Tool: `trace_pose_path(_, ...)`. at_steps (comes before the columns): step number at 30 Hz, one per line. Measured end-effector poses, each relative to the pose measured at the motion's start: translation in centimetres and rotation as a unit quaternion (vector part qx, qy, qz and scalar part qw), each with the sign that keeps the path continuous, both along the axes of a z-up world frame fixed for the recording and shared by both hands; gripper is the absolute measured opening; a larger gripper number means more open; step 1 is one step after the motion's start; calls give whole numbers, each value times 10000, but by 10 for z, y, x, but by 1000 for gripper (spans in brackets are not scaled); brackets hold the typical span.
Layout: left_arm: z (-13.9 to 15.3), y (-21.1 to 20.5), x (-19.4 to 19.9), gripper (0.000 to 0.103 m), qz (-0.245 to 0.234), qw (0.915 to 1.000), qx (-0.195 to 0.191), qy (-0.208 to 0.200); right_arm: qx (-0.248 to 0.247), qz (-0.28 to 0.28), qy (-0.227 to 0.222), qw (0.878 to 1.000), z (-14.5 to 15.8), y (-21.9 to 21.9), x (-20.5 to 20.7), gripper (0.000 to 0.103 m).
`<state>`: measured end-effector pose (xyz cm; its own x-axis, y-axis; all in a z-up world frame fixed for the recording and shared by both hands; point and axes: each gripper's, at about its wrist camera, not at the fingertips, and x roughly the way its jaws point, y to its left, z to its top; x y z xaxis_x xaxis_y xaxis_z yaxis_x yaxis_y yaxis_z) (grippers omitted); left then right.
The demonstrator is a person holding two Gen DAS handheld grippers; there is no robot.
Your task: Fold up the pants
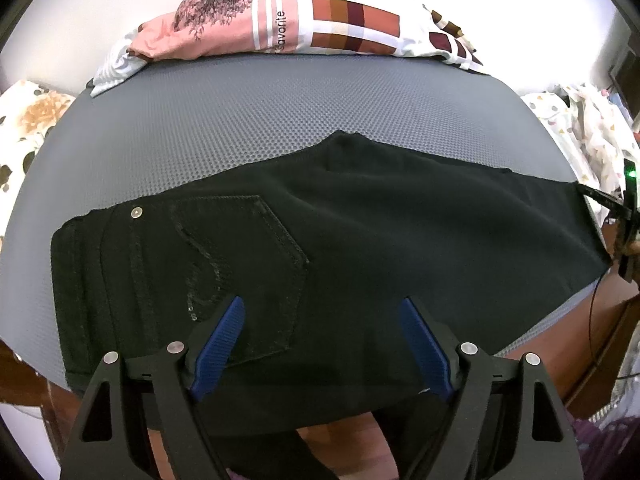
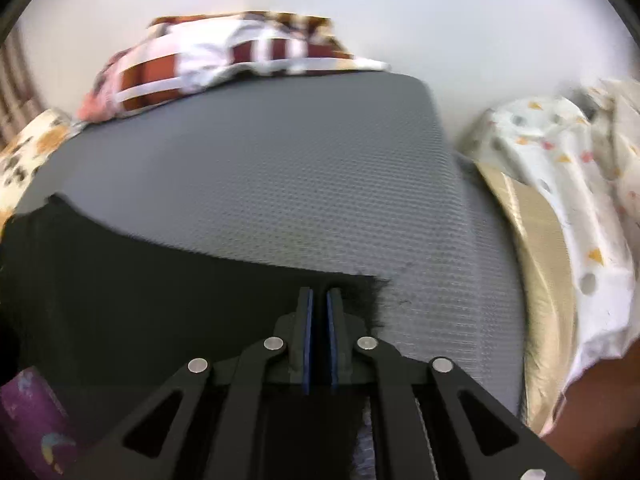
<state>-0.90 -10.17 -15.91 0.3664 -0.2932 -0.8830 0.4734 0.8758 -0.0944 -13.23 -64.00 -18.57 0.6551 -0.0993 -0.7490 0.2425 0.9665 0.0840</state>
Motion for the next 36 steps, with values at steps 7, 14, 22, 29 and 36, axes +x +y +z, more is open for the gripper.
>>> trace_pose_path(7, -2, -1, 0, 81, 23, 10000, 30, 46, 84, -109, -3, 9999, -6, -7, 6, 35)
trace_pose_path(14, -6, 3, 2, 81, 154, 9998, -14, 158, -446, -150, -63, 9989, 1, 12, 1, 5)
trace_pose_path(22, -12, 12, 9, 81, 371, 9985, -144, 372, -715, -704, -499, 9937, 31, 21, -13, 2)
trace_pose_path(29, -12, 16, 7, 81, 406, 9984, -157, 355, -587, -1307, -115, 9896, 1, -3, 0, 0)
trace_pose_path(36, -10, 16, 3, 81, 311, 9991, -137, 234, -157, -1933, -614, 9791, 7, -18, -39, 6)
